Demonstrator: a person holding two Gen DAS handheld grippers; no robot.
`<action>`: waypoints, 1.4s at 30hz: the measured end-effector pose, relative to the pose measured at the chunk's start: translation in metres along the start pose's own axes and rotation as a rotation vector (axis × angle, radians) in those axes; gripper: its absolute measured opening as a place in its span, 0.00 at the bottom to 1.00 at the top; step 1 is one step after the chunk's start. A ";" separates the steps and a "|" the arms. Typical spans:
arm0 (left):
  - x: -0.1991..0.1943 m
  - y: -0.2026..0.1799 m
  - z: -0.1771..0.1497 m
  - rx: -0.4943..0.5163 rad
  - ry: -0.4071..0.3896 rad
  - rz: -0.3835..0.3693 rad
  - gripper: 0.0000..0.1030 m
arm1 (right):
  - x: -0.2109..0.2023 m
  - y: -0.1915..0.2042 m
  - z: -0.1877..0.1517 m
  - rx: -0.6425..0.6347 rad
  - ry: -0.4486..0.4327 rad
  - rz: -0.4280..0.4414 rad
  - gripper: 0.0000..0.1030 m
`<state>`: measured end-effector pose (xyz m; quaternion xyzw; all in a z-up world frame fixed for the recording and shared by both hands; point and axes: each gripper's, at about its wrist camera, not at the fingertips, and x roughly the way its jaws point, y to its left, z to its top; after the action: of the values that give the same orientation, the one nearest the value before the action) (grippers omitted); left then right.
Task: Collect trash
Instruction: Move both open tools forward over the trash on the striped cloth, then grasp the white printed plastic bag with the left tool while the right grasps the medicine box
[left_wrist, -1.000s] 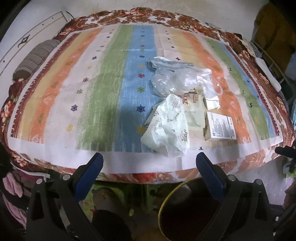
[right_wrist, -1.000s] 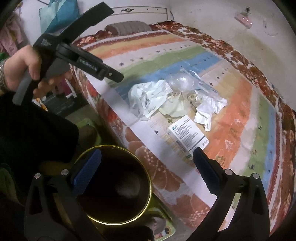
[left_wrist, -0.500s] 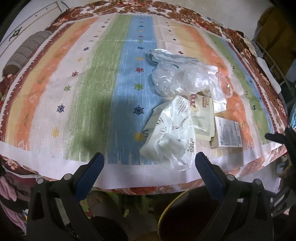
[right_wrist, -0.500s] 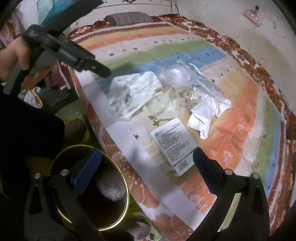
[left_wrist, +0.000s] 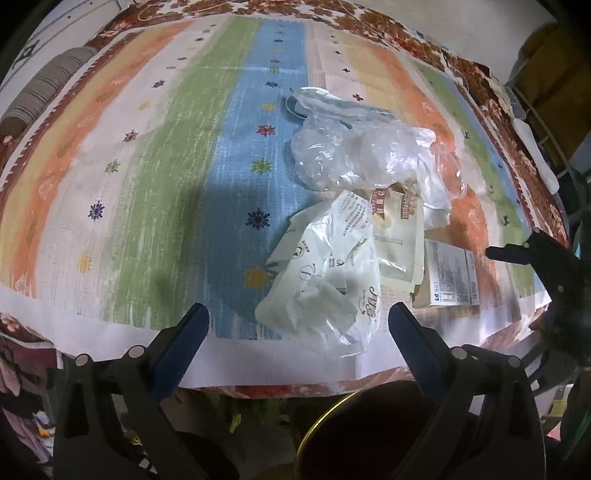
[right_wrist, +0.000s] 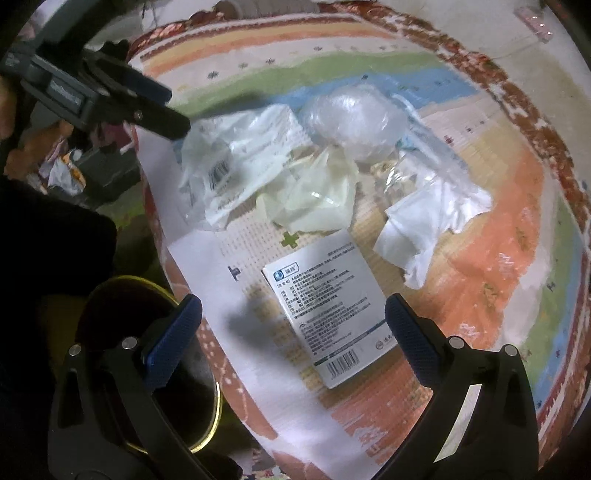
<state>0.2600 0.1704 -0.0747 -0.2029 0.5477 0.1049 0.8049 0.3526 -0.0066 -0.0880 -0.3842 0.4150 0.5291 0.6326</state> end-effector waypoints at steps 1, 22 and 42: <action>0.001 0.001 0.001 -0.005 0.003 -0.005 0.92 | 0.004 -0.002 0.001 -0.011 0.010 0.003 0.92; 0.023 0.006 0.016 -0.014 0.034 -0.134 0.77 | 0.066 -0.037 -0.004 0.001 0.119 0.131 0.87; 0.027 0.000 0.013 0.045 0.079 -0.074 0.12 | 0.042 -0.046 -0.025 0.339 0.069 0.121 0.71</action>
<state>0.2808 0.1742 -0.0954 -0.2091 0.5733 0.0547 0.7903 0.3989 -0.0210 -0.1342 -0.2644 0.5418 0.4753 0.6408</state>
